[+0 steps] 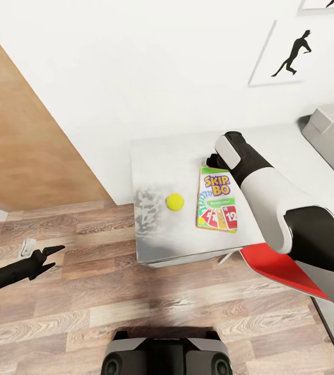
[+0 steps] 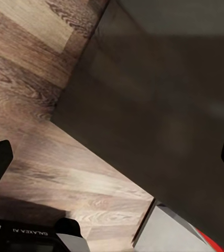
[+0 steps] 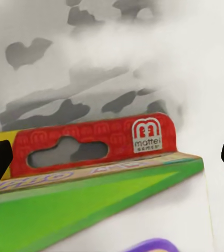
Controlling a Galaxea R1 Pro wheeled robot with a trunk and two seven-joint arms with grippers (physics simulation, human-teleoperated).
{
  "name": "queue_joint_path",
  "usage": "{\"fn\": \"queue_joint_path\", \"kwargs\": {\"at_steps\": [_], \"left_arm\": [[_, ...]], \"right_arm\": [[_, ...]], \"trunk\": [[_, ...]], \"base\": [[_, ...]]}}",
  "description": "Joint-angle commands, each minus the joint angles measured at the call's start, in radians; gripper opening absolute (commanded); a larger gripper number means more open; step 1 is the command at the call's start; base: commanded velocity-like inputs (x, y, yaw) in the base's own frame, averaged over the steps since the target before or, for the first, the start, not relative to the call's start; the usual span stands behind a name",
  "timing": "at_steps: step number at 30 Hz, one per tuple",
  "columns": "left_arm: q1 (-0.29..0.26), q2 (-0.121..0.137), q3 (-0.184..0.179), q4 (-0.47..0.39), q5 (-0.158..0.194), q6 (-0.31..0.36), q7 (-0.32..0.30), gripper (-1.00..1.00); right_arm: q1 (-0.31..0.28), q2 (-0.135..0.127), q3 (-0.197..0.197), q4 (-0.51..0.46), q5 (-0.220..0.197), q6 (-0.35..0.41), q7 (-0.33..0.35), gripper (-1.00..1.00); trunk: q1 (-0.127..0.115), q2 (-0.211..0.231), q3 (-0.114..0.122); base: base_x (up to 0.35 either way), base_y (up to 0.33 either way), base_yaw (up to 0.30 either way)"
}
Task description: Put all the toys in the child's room - the three board games (two on the bed and one on the table), the two jigsaw puzzles on the table, and the tennis ball on the table - inside the toy box on the table in the child's room.
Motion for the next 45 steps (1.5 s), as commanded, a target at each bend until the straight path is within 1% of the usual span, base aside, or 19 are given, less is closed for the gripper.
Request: {"fn": "queue_joint_path", "kwargs": {"at_steps": [1,17,23,26,30,39,45], "left_arm": [[0.0,0.0,0.002,0.0,-0.004,0.005,-0.005,1.0],[0.0,0.0,0.002,0.0,-0.004,0.004,-0.005,1.0],[0.0,0.0,0.002,0.0,-0.004,0.004,-0.005,1.0],[0.001,0.0,0.001,0.0,-0.004,0.004,-0.005,1.0],[0.001,-0.001,0.002,0.0,-0.004,0.005,-0.005,1.0],[0.001,0.0,0.002,0.0,-0.004,0.005,-0.006,1.0],[0.001,0.0,0.002,0.0,-0.004,0.005,-0.007,1.0]], "right_arm": [[0.0,-0.001,0.007,0.003,-0.021,0.005,-0.008,1.0],[0.0,-0.002,0.007,0.003,-0.025,0.012,0.004,1.0],[0.0,-0.003,0.007,0.004,-0.027,0.056,0.003,1.0],[-0.002,-0.01,0.006,0.004,-0.028,0.071,0.004,1.0],[-0.003,-0.02,0.004,0.004,-0.028,0.109,0.003,1.0],[-0.006,-0.023,-0.001,0.004,-0.028,0.135,0.001,1.0],[-0.029,-0.022,-0.002,0.006,-0.029,0.16,0.001,1.0]], "trunk": [[0.001,-0.001,-0.001],[0.001,-0.001,-0.001],[0.001,-0.001,-0.001],[0.001,-0.001,-0.001],[0.001,-0.001,-0.001],[0.001,-0.001,-0.001],[0.001,-0.001,-0.001]], "base": [[0.0,0.0,0.0],[0.0,0.0,0.0],[-0.043,0.0,0.0],[-0.037,0.0,0.0],[-0.011,0.0,0.0],[-0.001,0.0,0.0],[-0.05,0.0,0.0]]}}
